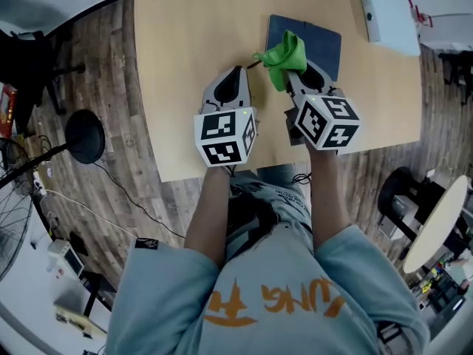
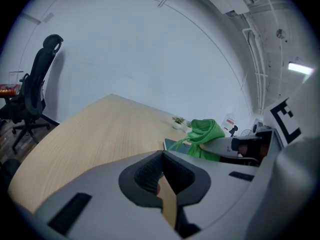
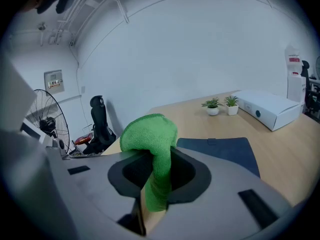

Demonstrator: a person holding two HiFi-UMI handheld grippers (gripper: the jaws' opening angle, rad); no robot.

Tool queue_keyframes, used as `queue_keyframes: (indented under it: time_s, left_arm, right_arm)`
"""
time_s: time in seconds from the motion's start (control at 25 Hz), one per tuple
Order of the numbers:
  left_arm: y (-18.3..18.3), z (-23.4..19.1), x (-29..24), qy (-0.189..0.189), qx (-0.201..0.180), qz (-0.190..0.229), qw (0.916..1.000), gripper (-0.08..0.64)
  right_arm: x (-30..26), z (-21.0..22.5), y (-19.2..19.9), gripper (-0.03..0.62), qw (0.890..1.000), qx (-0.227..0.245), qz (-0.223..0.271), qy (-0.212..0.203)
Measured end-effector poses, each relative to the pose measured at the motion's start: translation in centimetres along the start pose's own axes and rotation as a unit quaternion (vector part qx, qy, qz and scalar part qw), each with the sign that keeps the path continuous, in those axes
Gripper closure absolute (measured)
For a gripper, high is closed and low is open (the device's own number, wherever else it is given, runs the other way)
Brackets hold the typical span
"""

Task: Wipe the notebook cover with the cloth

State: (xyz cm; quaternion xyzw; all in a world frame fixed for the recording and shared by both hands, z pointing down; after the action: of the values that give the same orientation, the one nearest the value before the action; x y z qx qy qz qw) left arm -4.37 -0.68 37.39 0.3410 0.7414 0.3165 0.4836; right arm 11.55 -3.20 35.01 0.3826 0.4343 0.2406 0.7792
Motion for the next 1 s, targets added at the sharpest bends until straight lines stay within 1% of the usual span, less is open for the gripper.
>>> queue_keyframes:
  time_s: [0.08,0.28,0.48,0.92,1.0]
  left_arm:
    - [-0.2,0.0,-0.8,-0.003,0.0,0.0,1.0,0.543]
    - [0.1,0.4,-2.5,-0.01,-0.001,-0.012,0.9999,0.543]
    - [0.0,0.4,-3.6,-0.006,0.003,-0.011,0.9999,0.543]
    - [0.3,0.2,-4.9,-0.015,-0.008,-0.029,0.9995,0.543]
    - [0.3,0.3,-5.1,-0.013,-0.009,-0.031,0.9994,0.543]
  right_arm:
    - [-0.8,0.3,-0.2,0.523,1.0,0.003,-0.006,-0.009]
    - [-2.3,1.3,0.2,0.522,0.999,-0.006,-0.022,-0.025]
    - [-3.9,1.8,0.7,0.523,0.999,-0.013,-0.034,-0.039]
    - [-6.0,3.0,2.3,0.523,0.997,-0.023,-0.065,-0.035]
    - [-6.1,3.4,2.6,0.522,0.997,-0.033,-0.067,-0.032]
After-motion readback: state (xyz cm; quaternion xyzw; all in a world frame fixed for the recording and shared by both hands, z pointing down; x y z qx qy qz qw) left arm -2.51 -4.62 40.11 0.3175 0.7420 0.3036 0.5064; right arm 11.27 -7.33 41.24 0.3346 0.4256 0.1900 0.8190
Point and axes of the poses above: the fingertips, and each gripper's own axes: x backward along the fingers, z to its right, y out of its underside, the point moved 7 cm from there along x, backward along the fingers, and after that the axes turned 6 degrees about -y, right-handed, at the moved point
